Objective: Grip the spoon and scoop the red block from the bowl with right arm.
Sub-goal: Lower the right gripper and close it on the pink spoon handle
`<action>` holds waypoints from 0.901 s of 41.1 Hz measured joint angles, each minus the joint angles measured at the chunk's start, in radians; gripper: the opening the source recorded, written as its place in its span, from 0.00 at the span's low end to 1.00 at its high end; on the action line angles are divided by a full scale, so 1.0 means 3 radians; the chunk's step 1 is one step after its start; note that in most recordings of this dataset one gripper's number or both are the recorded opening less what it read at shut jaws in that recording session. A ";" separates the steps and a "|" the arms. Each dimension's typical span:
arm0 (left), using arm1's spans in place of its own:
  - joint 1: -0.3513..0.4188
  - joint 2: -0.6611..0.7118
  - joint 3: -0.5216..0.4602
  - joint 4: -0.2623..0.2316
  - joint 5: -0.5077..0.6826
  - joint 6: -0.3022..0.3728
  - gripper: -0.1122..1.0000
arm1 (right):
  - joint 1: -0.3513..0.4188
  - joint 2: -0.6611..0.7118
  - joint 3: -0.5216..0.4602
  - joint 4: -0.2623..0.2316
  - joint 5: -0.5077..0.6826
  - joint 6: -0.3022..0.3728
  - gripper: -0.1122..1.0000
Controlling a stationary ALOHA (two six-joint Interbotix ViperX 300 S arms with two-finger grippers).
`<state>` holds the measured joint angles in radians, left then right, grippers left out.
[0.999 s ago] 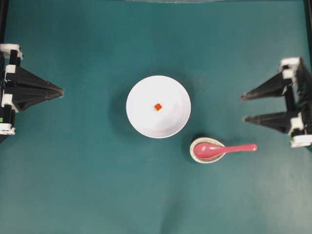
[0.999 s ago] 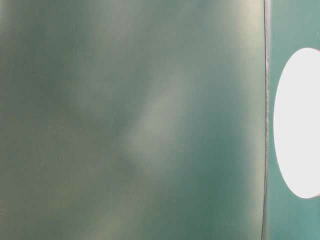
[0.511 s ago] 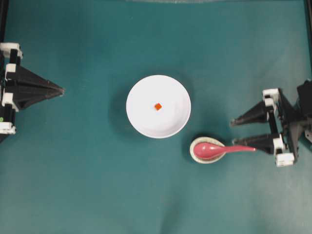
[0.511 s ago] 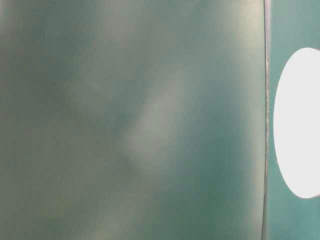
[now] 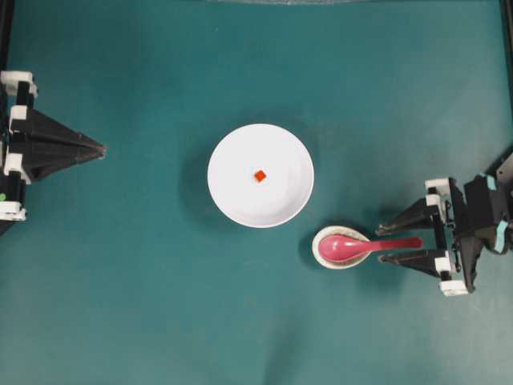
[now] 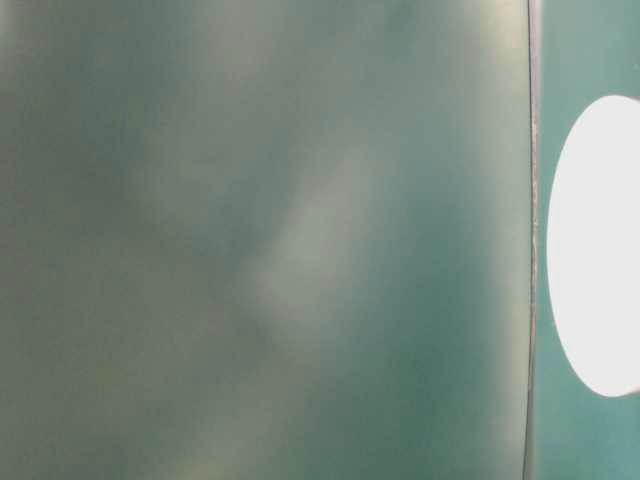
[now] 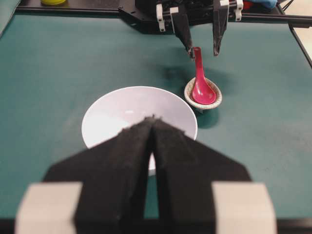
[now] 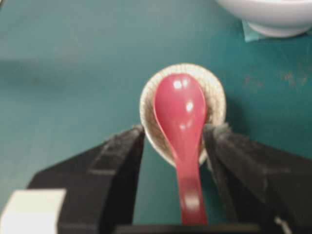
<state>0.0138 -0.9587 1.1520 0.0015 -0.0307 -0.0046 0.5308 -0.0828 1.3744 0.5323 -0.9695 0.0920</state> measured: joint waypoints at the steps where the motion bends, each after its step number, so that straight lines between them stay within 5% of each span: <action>1: 0.0000 0.0000 0.0000 0.0000 0.0000 0.0000 0.10 | 0.0000 0.0020 0.0000 0.0000 -0.0005 -0.0005 0.62; 37: 0.0000 0.0000 0.0000 0.0000 0.0005 0.0000 0.10 | 0.0015 0.0286 0.0020 -0.0005 0.0225 -0.0123 0.62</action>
<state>0.0138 -0.9587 1.1520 0.0015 -0.0291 -0.0046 0.5354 0.0031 1.3806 0.5308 -0.9020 0.0552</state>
